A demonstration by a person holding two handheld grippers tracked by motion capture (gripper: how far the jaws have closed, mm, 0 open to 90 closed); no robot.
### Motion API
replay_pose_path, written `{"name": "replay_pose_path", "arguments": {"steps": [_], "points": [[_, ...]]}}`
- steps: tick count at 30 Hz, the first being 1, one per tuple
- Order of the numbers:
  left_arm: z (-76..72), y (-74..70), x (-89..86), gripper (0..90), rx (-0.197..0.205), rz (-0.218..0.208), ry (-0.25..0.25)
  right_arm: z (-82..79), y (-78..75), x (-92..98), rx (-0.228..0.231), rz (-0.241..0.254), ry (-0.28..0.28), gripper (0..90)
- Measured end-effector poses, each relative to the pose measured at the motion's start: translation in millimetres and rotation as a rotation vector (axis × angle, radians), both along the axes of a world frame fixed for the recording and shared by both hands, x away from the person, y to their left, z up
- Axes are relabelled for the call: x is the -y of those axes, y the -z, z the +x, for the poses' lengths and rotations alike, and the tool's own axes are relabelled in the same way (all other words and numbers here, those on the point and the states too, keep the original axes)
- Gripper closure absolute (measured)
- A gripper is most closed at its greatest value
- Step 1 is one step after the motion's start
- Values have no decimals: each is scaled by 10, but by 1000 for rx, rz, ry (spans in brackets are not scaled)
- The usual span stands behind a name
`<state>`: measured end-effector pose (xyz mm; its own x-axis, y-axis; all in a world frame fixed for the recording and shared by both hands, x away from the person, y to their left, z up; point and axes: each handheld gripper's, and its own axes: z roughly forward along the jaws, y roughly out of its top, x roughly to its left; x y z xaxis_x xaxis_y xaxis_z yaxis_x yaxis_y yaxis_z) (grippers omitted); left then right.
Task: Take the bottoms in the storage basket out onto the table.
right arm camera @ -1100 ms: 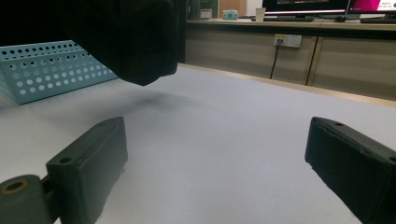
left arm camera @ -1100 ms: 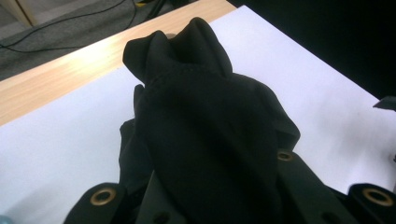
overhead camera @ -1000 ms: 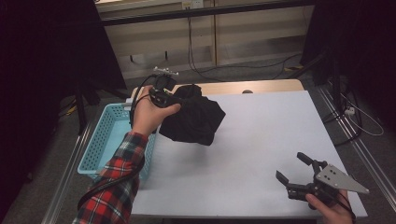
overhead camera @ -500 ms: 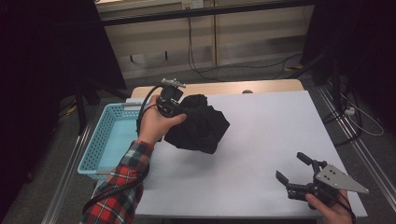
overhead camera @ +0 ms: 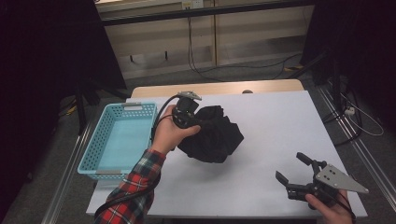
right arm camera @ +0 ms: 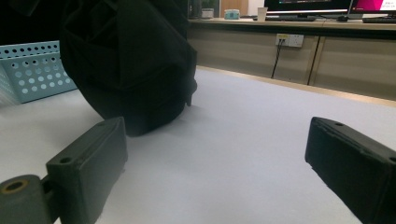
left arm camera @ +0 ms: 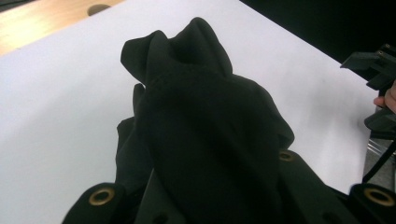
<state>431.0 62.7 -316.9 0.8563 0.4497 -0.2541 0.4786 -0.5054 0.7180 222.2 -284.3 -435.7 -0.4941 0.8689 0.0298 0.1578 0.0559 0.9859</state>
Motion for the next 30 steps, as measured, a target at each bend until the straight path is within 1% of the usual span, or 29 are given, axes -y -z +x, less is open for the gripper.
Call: {"name": "replay_pose_path", "arguments": {"steps": [1,3,4,7,8,10,11,12,13,14,15,16,17,18,19,21,23,26,27,29,30], "points": [[-2,30,11,769,-9,-3,0,-1,-1,0,-1,1,0,53],[-6,78,23,768,-11,-6,8,-1,-1,1,0,1,-1,53],[-3,95,21,768,-12,4,14,0,-2,2,2,-1,-2,53],[1,147,25,767,-22,6,8,6,2,10,0,-4,2,53],[5,163,22,765,-14,9,14,6,3,13,-1,-4,2,53],[9,190,15,747,-9,5,19,4,1,12,0,-2,2,53],[10,206,12,733,-13,-5,16,4,1,9,0,-1,1,53],[15,213,5,723,-18,0,21,3,1,5,-1,-2,1,53],[16,227,-2,711,-18,-12,13,3,1,1,-1,-1,-1,53],[19,231,-10,688,-15,-20,10,3,1,-3,-1,-2,-3,53],[27,242,-22,649,-16,-45,2,3,1,-5,-1,-4,-4,53],[35,249,-32,550,-20,-62,-4,3,1,-6,-1,-4,-4,53],[40,255,-43,479,-14,-84,-10,3,2,-5,-2,-4,-5,53],[43,256,-56,415,-2,-92,-10,3,2,-3,-2,-5,-4,53],[38,255,-73,381,19,-102,-21,3,3,-2,-2,-5,-3,53],[29,251,-103,334,41,-99,-31,3,2,-2,-2,-4,-2,53],[13,263,-138,301,52,-110,-35,3,1,-4,-2,-6,-3,53],[-19,283,-194,266,90,-97,-49,8,-2,-6,0,-7,-6,53],[-29,290,-215,245,96,-90,-50,12,-5,-9,-2,-13,-10,52],[-58,316,-259,240,103,-101,-58,16,-6,-11,-2,-15,-13,52],[-68,327,-273,220,102,-103,-64,24,-9,-18,-1,-25,-12,52]]}}
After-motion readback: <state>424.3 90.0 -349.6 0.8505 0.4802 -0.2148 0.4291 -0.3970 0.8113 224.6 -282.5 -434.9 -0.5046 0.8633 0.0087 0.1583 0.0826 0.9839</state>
